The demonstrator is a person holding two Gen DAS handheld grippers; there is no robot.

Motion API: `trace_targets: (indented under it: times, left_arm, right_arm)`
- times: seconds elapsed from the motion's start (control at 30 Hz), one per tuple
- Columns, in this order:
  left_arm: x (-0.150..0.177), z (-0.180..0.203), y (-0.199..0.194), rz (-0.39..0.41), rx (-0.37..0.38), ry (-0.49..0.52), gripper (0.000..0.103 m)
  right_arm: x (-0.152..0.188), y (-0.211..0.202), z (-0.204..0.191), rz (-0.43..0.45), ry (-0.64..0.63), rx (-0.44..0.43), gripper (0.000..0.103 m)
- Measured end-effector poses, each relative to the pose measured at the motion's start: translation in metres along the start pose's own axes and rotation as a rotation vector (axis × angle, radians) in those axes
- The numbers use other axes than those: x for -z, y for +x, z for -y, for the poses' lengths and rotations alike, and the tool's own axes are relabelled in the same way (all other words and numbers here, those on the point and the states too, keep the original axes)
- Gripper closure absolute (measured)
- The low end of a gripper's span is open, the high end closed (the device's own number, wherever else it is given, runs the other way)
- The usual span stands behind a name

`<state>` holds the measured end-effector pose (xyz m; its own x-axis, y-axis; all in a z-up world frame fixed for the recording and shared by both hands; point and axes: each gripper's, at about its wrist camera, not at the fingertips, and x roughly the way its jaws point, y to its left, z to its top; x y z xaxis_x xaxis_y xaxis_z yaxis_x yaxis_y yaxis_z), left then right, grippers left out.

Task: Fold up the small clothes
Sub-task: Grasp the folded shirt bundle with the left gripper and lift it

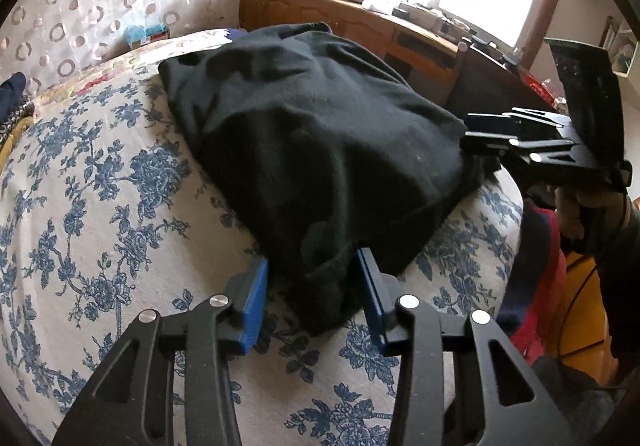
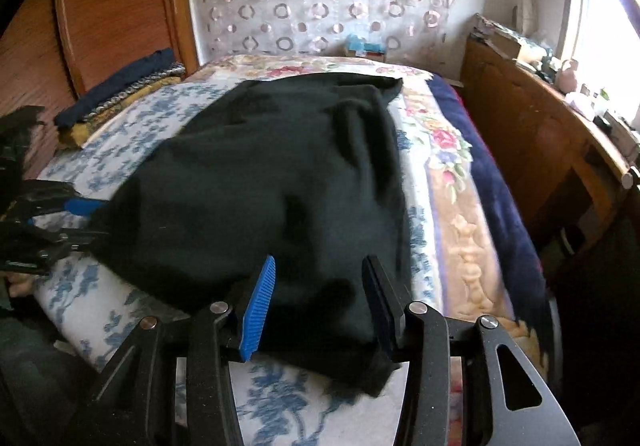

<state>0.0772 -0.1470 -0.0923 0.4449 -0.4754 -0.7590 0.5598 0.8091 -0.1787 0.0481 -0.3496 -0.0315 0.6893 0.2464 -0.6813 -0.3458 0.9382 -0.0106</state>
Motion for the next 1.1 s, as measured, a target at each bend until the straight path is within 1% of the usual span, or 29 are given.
trace_targets:
  times: [0.03, 0.07, 0.1, 0.13, 0.17, 0.23, 0.3, 0.43, 0.5, 0.57, 0.67, 0.73, 0.9, 0.93, 0.97, 1.0, 1.03, 1.07, 1.1]
  left_arm:
    - [0.0, 0.0, 0.0, -0.004, 0.009, 0.001, 0.065]
    - [0.001, 0.0, 0.0, -0.008, 0.021, -0.001, 0.072]
    - [0.001, -0.001, -0.001, -0.013, 0.029, -0.002, 0.077]
    - [0.002, 0.0, -0.001, -0.019, 0.039, -0.003, 0.088]
    - [0.003, 0.0, -0.002, -0.024, 0.06, -0.005, 0.095]
    - [0.001, 0.002, -0.008, -0.006, 0.064, 0.003, 0.096]
    - [-0.005, 0.007, -0.021, 0.044, 0.078, 0.01, 0.097]
    - [-0.031, 0.016, -0.049, 0.141, 0.086, 0.022, 0.097]
    - [-0.044, 0.02, -0.058, 0.184, 0.075, 0.036, 0.097]
    - [-0.057, 0.019, -0.063, 0.21, 0.075, 0.036, 0.097]
    - [-0.074, 0.015, -0.063, 0.234, 0.076, 0.019, 0.097]
    - [-0.078, 0.013, -0.064, 0.248, 0.073, 0.011, 0.097]
    - [-0.079, 0.004, -0.065, 0.268, 0.064, -0.016, 0.097]
    - [-0.078, 0.002, -0.066, 0.27, 0.061, -0.023, 0.097]
    - [-0.078, -0.001, -0.065, 0.271, 0.058, -0.027, 0.097]
    - [-0.078, -0.004, -0.064, 0.27, 0.055, -0.031, 0.097]
    - [-0.079, -0.007, -0.063, 0.27, 0.054, -0.037, 0.097]
    - [-0.08, -0.01, -0.061, 0.268, 0.055, -0.042, 0.097]
    - [-0.081, -0.012, -0.06, 0.268, 0.052, -0.046, 0.097]
  right_arm:
    - [0.005, -0.001, -0.004, -0.002, -0.007, -0.013, 0.049]
    - [0.005, 0.0, -0.008, -0.004, -0.017, -0.028, 0.043]
    - [0.007, 0.0, -0.01, -0.004, -0.025, -0.037, 0.041]
    - [0.008, 0.0, -0.012, -0.008, -0.036, -0.042, 0.039]
    - [0.011, -0.001, -0.012, -0.012, -0.046, -0.05, 0.038]
    - [0.013, -0.001, -0.015, -0.017, -0.063, -0.061, 0.037]
    - [0.015, -0.001, -0.015, -0.019, -0.068, -0.072, 0.036]
    - [0.021, -0.003, -0.015, -0.025, -0.086, -0.077, 0.033]
    - [0.021, -0.004, -0.015, -0.02, -0.09, -0.086, 0.031]
    - [0.024, -0.005, -0.014, -0.02, -0.096, -0.092, 0.031]
    - [0.026, -0.003, -0.012, -0.022, -0.109, -0.069, 0.03]
    - [0.027, -0.001, -0.012, -0.022, -0.112, -0.041, 0.03]
    - [0.027, 0.003, 0.001, -0.004, -0.091, 0.045, 0.031]
    - [0.027, 0.004, 0.005, -0.011, -0.084, 0.05, 0.032]
    - [0.028, 0.005, 0.007, -0.013, -0.082, 0.053, 0.042]
    - [0.028, 0.007, 0.009, -0.018, -0.086, 0.058, 0.049]
    - [0.029, 0.009, 0.009, -0.022, -0.092, 0.064, 0.064]
    - [0.028, 0.01, 0.009, -0.023, -0.098, 0.071, 0.084]
    - [0.027, 0.009, 0.011, -0.017, -0.096, 0.074, 0.092]
